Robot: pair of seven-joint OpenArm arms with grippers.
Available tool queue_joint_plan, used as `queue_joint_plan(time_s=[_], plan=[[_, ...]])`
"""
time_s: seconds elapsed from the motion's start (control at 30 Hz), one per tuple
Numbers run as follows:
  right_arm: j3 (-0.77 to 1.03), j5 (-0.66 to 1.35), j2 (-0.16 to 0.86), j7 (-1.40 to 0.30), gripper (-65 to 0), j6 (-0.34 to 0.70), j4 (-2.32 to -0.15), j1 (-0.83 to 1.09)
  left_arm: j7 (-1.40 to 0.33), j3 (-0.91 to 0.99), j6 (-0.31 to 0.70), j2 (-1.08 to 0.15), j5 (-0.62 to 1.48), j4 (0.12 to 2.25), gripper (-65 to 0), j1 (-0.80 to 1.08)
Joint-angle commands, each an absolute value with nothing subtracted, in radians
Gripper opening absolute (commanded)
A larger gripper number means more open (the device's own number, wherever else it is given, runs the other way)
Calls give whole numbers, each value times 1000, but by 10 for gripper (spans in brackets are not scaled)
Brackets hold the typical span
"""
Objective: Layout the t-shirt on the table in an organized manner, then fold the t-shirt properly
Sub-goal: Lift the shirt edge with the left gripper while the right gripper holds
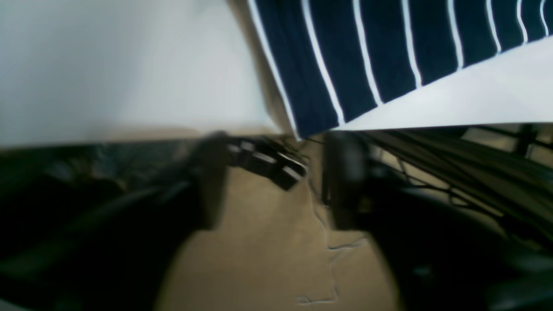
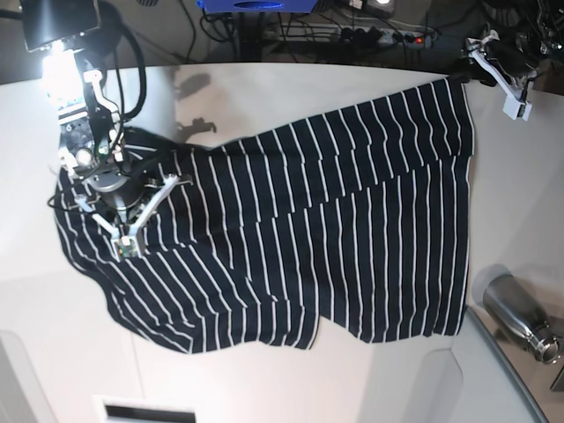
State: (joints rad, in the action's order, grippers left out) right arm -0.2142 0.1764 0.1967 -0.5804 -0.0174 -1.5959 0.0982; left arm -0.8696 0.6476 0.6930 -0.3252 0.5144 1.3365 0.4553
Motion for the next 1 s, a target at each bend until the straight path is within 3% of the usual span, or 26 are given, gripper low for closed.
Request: queue_joint_plan(time_s=[0.0,0.5,0.77,0.97], plan=[[-213,174,203,-562,-612,-19,-1612,85,-857,659,698,-352,524,1331,-207,449],[-213,174,203,-564,-612,-19,-1610,85,-860,651,698,-332,524,1310,-202,400],[-211,174,203,-565,-612,-19,-1610,85,-865,690,698,-328,519,1497,-202,481],[-213,174,203,-565,-612,-19,-1610,85,-865,705,698,-329,516,1415,-202,444]])
